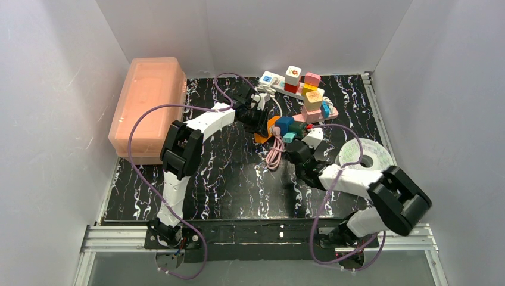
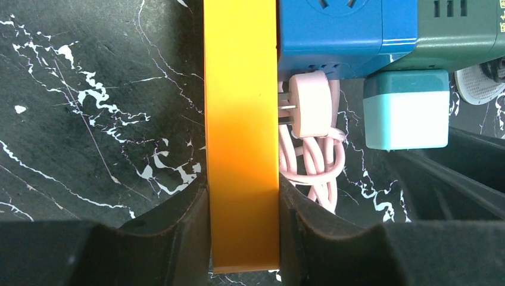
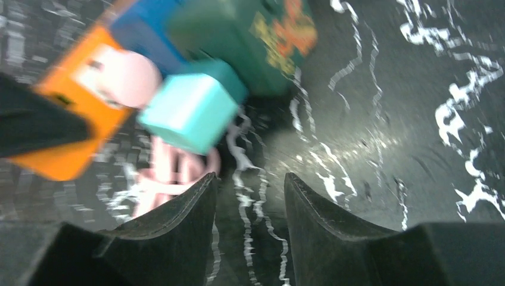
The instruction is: Pull the plug off the socket
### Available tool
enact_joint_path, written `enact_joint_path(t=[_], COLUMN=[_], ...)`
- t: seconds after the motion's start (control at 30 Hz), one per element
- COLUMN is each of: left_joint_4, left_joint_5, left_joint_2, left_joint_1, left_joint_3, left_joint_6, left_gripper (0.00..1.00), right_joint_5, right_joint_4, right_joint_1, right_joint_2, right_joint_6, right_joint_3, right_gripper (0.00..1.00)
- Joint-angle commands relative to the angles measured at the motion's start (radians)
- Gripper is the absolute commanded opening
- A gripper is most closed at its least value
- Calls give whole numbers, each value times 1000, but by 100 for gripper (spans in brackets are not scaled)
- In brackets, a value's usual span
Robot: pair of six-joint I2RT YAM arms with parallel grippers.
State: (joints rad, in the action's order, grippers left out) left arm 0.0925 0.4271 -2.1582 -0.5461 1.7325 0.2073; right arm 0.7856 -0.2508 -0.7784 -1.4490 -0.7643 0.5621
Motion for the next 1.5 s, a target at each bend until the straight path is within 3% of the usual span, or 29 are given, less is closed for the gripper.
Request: enact_joint_path(t=[0.0, 0.13, 0.23, 0.37, 0.57, 0.87, 1.47], left_joint_4=[-131, -132, -121, -100, -64, -35, -24], left_joint_5=[52, 62, 76, 82, 85, 62, 85], left_joint_2=[96, 103, 106, 106, 112, 133, 156], left_joint_1=[5, 5, 5, 5, 5, 4, -1], left_joint_3=[27, 33, 32, 32, 28, 7, -1], left_joint_6=[-10, 6, 23, 38, 40, 30, 43], left_gripper=[0, 0, 0, 0, 0, 0, 0], right_joint_5=[-105, -205, -394, -518, -569, -383, -174], right_joint_4=[-38, 21, 75, 338, 377, 603, 613], right_joint_1=[10, 69, 161, 217, 211, 122, 116], right_joint_2=[150, 155, 85, -80, -101, -207, -406], right_joint_6=[121, 171, 165, 165, 167, 107, 38], right_joint_3=[86, 212, 336, 586, 596, 698, 851], right_gripper=[53, 53, 53, 53, 53, 53, 53])
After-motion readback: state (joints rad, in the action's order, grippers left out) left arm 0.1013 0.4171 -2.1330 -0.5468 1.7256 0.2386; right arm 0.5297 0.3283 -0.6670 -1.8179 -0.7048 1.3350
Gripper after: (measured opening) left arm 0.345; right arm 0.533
